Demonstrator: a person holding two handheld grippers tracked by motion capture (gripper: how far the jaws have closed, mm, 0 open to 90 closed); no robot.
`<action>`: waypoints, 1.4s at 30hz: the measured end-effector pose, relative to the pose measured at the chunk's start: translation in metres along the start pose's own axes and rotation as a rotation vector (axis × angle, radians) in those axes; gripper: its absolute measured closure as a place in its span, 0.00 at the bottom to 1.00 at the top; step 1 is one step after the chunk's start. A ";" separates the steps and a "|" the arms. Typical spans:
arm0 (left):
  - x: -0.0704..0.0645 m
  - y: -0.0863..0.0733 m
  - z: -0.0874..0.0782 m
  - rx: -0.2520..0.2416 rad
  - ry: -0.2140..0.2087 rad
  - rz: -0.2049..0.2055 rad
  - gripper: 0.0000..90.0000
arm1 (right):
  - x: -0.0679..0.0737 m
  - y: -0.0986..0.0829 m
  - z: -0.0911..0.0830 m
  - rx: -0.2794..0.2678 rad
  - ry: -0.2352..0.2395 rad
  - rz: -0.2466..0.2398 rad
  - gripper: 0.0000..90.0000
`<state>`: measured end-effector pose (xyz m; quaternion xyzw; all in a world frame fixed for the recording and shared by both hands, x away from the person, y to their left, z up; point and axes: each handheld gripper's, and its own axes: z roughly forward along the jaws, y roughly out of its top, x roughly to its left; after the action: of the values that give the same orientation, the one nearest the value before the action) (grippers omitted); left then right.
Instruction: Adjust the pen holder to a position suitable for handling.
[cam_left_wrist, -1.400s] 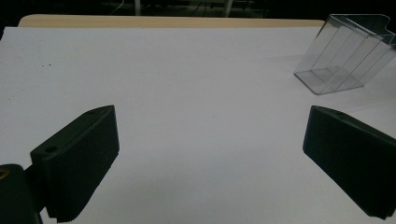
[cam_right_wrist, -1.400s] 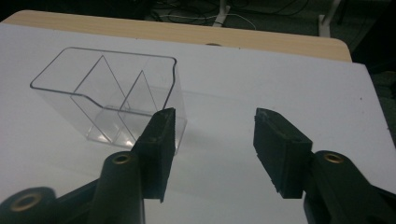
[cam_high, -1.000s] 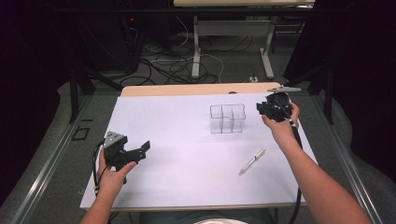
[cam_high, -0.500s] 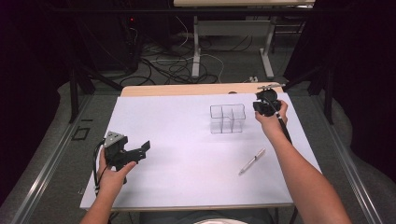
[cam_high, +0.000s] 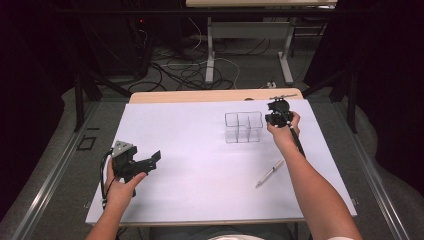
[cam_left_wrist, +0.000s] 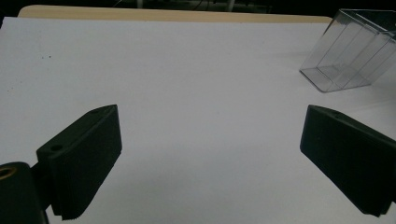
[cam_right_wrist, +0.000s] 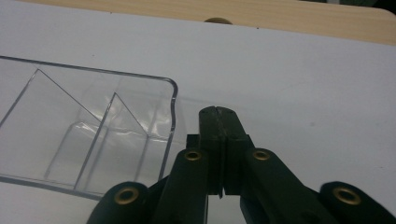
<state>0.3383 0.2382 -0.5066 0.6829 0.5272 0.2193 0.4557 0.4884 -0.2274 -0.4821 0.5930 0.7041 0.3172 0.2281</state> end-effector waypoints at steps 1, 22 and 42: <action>0.000 0.000 0.000 0.001 0.001 -0.004 0.06 | 0.001 0.000 0.001 -0.001 0.006 0.001 1.00; 0.002 0.000 0.001 0.007 -0.001 -0.015 0.08 | 0.012 -0.008 0.006 -0.007 -0.006 -0.006 1.00; 0.000 0.000 0.003 0.021 -0.006 -0.014 0.08 | 0.033 -0.013 0.003 -0.011 0.035 -0.045 1.00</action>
<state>0.3410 0.2375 -0.5077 0.6845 0.5327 0.2088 0.4517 0.4752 -0.1953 -0.4922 0.5700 0.7194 0.3262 0.2259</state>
